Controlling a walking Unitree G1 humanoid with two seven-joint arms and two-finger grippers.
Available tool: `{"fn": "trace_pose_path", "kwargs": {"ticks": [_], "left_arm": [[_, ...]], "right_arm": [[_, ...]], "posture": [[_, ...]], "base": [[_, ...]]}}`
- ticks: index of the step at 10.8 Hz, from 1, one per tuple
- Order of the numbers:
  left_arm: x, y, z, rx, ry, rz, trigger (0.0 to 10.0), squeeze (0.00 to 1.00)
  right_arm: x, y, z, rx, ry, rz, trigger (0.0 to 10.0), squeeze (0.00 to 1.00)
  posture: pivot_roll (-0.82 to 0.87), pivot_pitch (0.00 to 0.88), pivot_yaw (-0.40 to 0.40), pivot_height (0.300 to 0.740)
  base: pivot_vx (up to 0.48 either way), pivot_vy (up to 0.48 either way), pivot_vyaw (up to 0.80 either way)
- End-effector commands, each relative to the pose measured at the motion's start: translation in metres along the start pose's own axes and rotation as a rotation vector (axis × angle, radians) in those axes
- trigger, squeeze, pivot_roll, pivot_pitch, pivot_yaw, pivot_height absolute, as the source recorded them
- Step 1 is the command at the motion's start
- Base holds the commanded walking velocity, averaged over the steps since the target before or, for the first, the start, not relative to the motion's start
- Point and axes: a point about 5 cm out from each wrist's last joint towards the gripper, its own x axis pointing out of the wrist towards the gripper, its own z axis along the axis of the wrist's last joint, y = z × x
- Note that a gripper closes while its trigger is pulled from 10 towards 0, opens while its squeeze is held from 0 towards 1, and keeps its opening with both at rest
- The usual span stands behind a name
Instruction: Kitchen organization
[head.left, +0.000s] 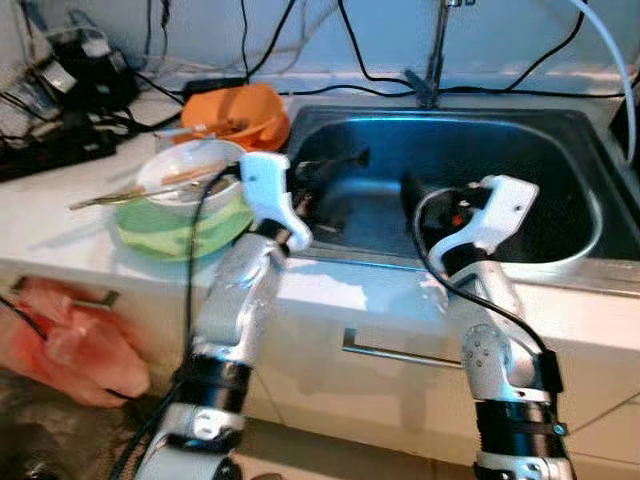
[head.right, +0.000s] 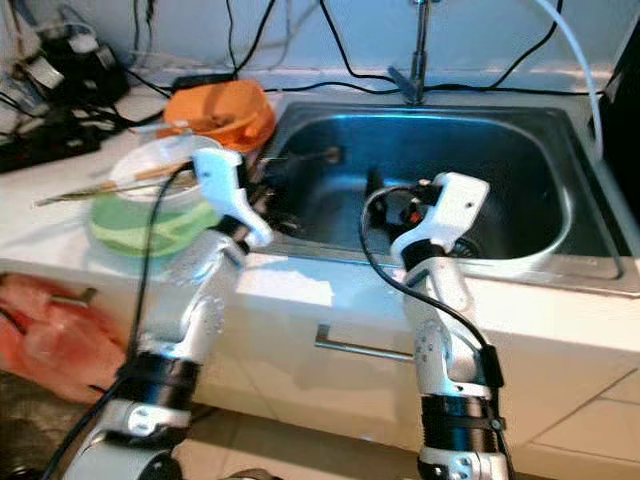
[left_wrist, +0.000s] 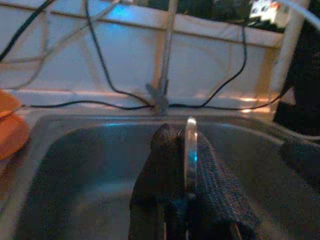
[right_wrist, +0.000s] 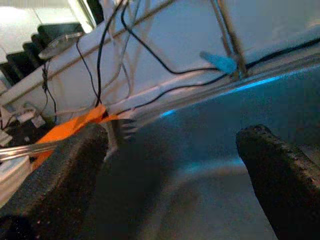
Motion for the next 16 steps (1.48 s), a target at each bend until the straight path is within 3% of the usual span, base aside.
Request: {"fn": "trace_pose_path", "kwargs": {"ticks": [1,5,6,8,10,11,16], "left_arm": [[0.005,-0.006,0.004,0.004,-0.021,-0.033,0.0,0.0],[0.009,-0.005,0.003,-0.034,-0.013,-0.055,0.0,0.0],[0.007,-0.004,0.007,-0.025,-0.035,-0.058,1.3,0.0],[0.0,0.001,-0.006,-0.044,-0.014,0.013,0.6,0.0],[0.002,0.0,-0.01,-0.046,-0.006,0.013,0.5,0.0],[0.005,-0.003,-0.011,-0.057,-0.014,0.02,1.3,0.0],[0.004,-0.01,-0.013,-0.066,-0.011,0.004,1.5,0.0]], "right_arm": [[-0.003,-0.002,0.007,-0.002,-0.028,-0.012,10.0,0.0],[-0.014,-0.007,0.011,-0.012,-0.031,-0.052,10.0,0.0],[-0.014,-0.006,0.013,-0.043,-0.026,-0.041,10.0,0.0],[-0.014,-0.011,0.014,-0.088,0.001,-0.009,10.0,0.0],[-0.013,-0.013,0.02,-0.107,0.004,-0.004,10.0,0.0],[-0.014,-0.014,0.02,-0.131,0.026,0.016,10.0,0.0],[-0.011,-0.014,0.027,-0.147,-0.004,0.009,10.0,0.0]], "posture": [[-0.06,0.0,0.168,0.74],[-0.06,0.011,0.163,0.74],[-0.05,0.014,0.129,0.74],[-0.06,0.023,0.109,0.74],[-0.06,0.035,0.073,0.74],[-0.06,0.031,0.056,0.74],[-0.04,0.022,0.089,0.74]], "base": [[0.0,0.0,0.0],[0.0,0.0,0.0],[0.0,0.0,0.0],[0.0,0.0,0.0],[0.0,0.0,0.0],[0.0,0.0,0.0],[0.0,0.0,0.0]]}}
